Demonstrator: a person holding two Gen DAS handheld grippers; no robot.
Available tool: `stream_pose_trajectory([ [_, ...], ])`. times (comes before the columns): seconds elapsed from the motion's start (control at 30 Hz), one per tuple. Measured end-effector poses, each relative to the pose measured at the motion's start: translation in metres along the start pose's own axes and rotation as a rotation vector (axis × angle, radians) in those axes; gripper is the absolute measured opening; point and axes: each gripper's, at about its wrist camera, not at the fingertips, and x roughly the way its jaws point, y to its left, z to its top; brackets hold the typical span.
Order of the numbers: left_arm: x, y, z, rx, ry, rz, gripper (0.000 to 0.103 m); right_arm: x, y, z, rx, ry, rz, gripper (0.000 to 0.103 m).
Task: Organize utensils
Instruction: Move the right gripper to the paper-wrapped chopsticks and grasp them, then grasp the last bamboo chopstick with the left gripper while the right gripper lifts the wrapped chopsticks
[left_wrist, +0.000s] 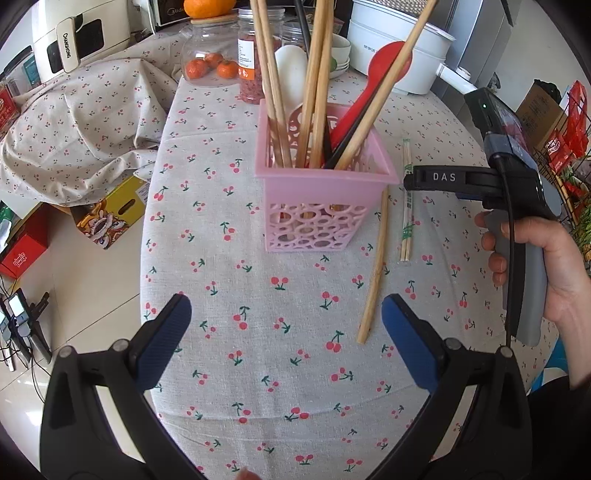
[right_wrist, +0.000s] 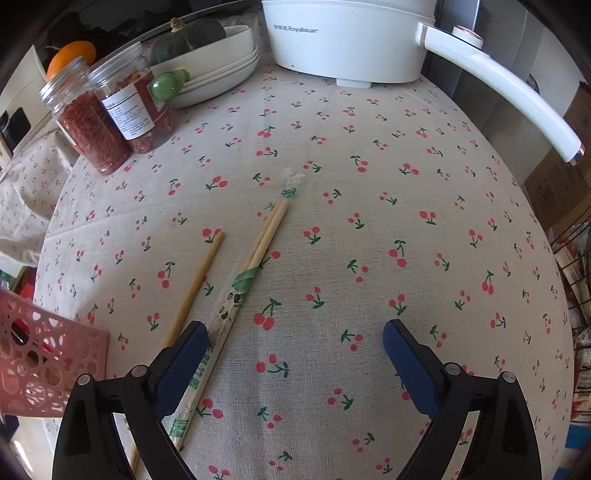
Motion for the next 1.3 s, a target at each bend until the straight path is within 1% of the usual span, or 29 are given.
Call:
stream_pose_trajectory([
  [0.13, -0.001, -0.006, 0.001, 0.012, -0.005, -0.001, 0.102, 0.000, -0.012, 0.010, 0.063, 0.010, 0.028, 0.096],
  [0.23, 0.000, -0.009, 0.001, 0.015, -0.002, 0.000, 0.102, 0.001, -0.010, 0.015, 0.060, -0.005, 0.027, 0.092],
  [0.3, 0.001, -0.010, 0.001, 0.020, -0.004, 0.003, 0.102, 0.005, -0.003, 0.019, 0.025, -0.011, -0.001, 0.089],
  [0.37, 0.000, -0.014, 0.000, 0.036, -0.010, 0.010, 0.102, 0.008, 0.005, 0.019, -0.044, -0.024, -0.059, 0.084],
  [0.4, -0.001, -0.016, -0.001, 0.047, -0.015, 0.016, 0.102, 0.008, 0.007, 0.020, -0.060, -0.033, -0.046, 0.078],
  [0.43, -0.002, -0.019, -0.001, 0.060, -0.021, 0.021, 0.102, 0.007, 0.006, 0.020, -0.069, -0.027, -0.042, 0.066],
  [0.47, -0.003, -0.023, -0.002, 0.074, -0.024, 0.021, 0.102, 0.004, 0.004, 0.021, -0.075, -0.020, -0.037, 0.059],
  [0.53, -0.004, -0.033, -0.003, 0.095, -0.017, -0.008, 0.102, -0.001, -0.006, 0.020, -0.082, -0.004, -0.027, 0.028],
  [0.6, -0.007, -0.047, -0.004, 0.120, -0.010, -0.045, 0.102, -0.009, -0.019, 0.012, -0.073, 0.016, -0.007, 0.012],
  [0.63, -0.008, -0.056, -0.004, 0.137, -0.011, -0.057, 0.102, -0.009, -0.030, 0.010, -0.059, 0.031, 0.012, 0.008],
  [0.73, -0.011, -0.084, -0.003, 0.200, -0.014, -0.075, 0.102, -0.014, -0.060, 0.000, -0.008, 0.071, 0.060, 0.005],
  [0.87, 0.000, -0.122, 0.006, 0.267, 0.013, -0.046, 0.102, -0.024, -0.100, -0.012, 0.055, 0.099, 0.084, 0.005],
  [0.97, 0.021, -0.150, 0.017, 0.307, 0.074, -0.026, 0.102, -0.033, -0.129, -0.018, 0.085, 0.091, 0.083, 0.005],
  [1.03, 0.036, -0.165, 0.026, 0.326, 0.107, -0.002, 0.100, -0.041, -0.146, -0.021, 0.110, 0.081, 0.092, 0.005],
  [1.1, 0.050, -0.177, 0.038, 0.332, 0.125, 0.033, 0.090, -0.046, -0.161, -0.022, 0.140, 0.075, 0.110, 0.005],
  [1.13, 0.056, -0.181, 0.045, 0.332, 0.131, 0.054, 0.088, -0.049, -0.167, -0.023, 0.151, 0.071, 0.116, 0.005],
  [1.23, 0.076, -0.185, 0.068, 0.317, 0.146, 0.122, 0.077, -0.053, -0.182, -0.024, 0.182, 0.072, 0.145, 0.005],
  [1.27, 0.081, -0.184, 0.075, 0.310, 0.150, 0.142, 0.069, -0.053, -0.185, -0.024, 0.188, 0.072, 0.156, 0.005],
  [1.3, 0.085, -0.182, 0.081, 0.304, 0.151, 0.159, 0.058, -0.052, -0.185, -0.023, 0.191, 0.071, 0.165, 0.005],
])
